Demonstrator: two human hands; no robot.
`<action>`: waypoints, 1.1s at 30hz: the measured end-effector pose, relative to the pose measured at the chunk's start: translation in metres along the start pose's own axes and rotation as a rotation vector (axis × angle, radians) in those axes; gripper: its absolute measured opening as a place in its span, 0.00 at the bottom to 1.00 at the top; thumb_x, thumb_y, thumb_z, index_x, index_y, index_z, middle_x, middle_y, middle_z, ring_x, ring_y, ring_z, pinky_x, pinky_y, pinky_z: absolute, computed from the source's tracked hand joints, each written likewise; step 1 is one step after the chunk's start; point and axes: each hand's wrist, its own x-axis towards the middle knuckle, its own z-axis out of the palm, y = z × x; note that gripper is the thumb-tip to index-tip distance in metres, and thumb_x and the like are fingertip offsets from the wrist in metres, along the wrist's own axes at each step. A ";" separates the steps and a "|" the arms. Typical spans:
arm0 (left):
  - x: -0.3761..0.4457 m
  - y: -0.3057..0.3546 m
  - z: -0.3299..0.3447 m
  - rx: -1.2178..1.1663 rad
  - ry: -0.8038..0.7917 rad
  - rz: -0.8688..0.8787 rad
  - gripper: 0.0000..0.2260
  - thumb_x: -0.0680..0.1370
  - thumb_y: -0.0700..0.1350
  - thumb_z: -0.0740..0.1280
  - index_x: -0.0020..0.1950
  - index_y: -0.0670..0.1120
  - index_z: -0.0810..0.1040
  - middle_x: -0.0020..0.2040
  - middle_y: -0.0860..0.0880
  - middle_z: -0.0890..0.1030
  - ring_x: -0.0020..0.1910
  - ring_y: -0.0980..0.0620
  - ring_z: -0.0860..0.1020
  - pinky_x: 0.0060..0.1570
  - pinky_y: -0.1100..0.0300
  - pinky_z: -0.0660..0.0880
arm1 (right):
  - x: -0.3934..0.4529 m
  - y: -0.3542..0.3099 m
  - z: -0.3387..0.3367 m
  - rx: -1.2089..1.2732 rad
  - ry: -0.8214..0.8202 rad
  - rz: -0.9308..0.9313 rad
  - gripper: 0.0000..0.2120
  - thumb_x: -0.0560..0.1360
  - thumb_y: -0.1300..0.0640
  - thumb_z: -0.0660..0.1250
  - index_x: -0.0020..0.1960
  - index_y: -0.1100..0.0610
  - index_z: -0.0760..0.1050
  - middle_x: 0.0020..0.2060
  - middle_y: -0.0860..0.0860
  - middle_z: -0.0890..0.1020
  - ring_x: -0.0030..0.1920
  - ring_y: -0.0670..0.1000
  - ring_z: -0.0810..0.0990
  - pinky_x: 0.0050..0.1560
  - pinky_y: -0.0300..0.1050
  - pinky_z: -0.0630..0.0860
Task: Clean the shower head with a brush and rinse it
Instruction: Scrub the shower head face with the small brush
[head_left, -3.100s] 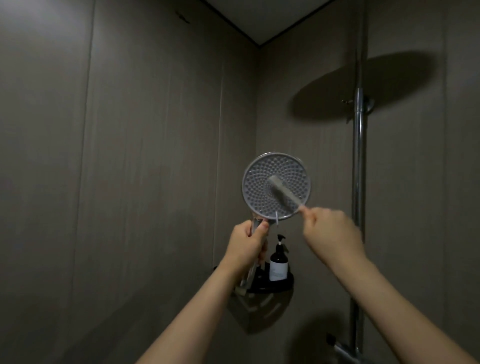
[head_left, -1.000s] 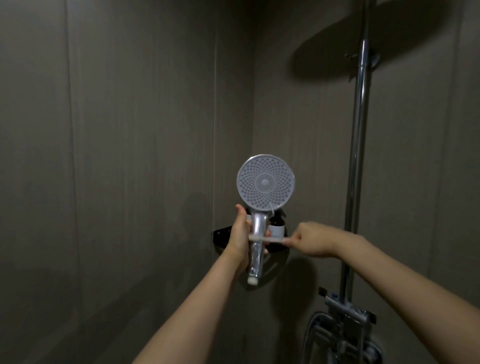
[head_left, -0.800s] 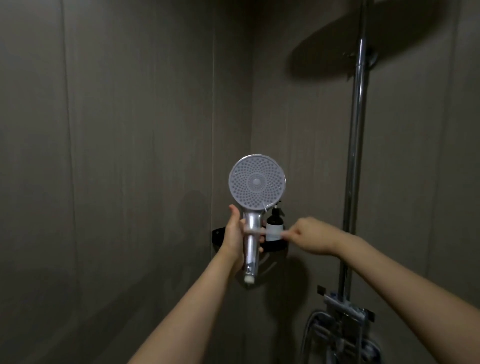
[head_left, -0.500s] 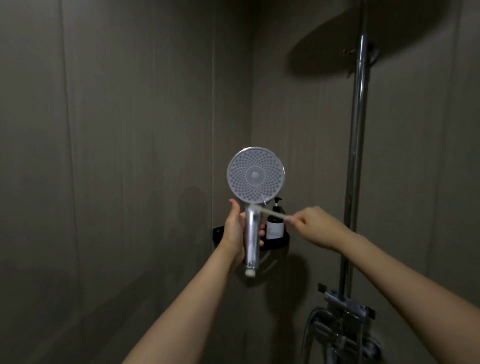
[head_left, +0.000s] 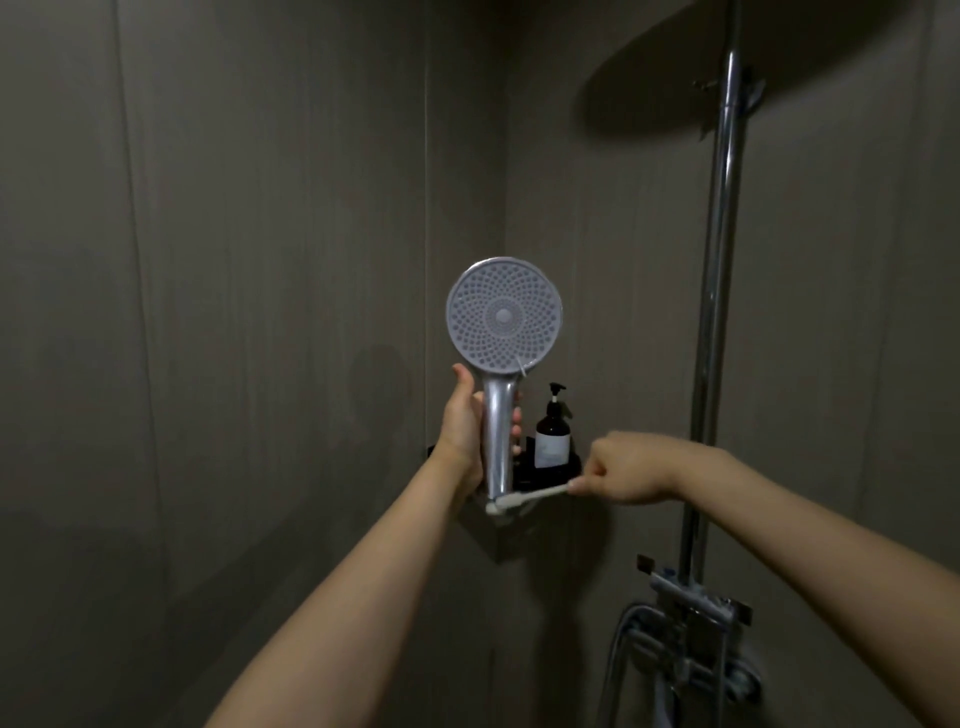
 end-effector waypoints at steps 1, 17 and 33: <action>-0.001 0.000 -0.002 -0.001 0.004 -0.008 0.36 0.75 0.69 0.40 0.43 0.42 0.75 0.31 0.46 0.74 0.26 0.52 0.72 0.27 0.64 0.71 | -0.001 0.000 0.001 -0.038 0.015 -0.018 0.23 0.76 0.42 0.57 0.27 0.52 0.69 0.23 0.46 0.68 0.24 0.45 0.66 0.27 0.40 0.62; 0.009 0.023 0.000 0.109 0.255 0.114 0.13 0.81 0.49 0.54 0.45 0.44 0.74 0.34 0.49 0.74 0.30 0.53 0.72 0.27 0.62 0.71 | -0.008 -0.007 0.009 -0.339 0.383 -0.049 0.20 0.77 0.39 0.51 0.41 0.49 0.75 0.32 0.50 0.75 0.34 0.51 0.74 0.30 0.41 0.64; 0.008 0.014 -0.001 -0.029 0.235 0.048 0.14 0.81 0.48 0.53 0.41 0.45 0.72 0.31 0.50 0.71 0.23 0.56 0.71 0.24 0.64 0.69 | -0.005 -0.012 0.021 -0.429 0.493 -0.167 0.22 0.77 0.38 0.50 0.43 0.50 0.77 0.30 0.47 0.73 0.33 0.51 0.75 0.30 0.41 0.62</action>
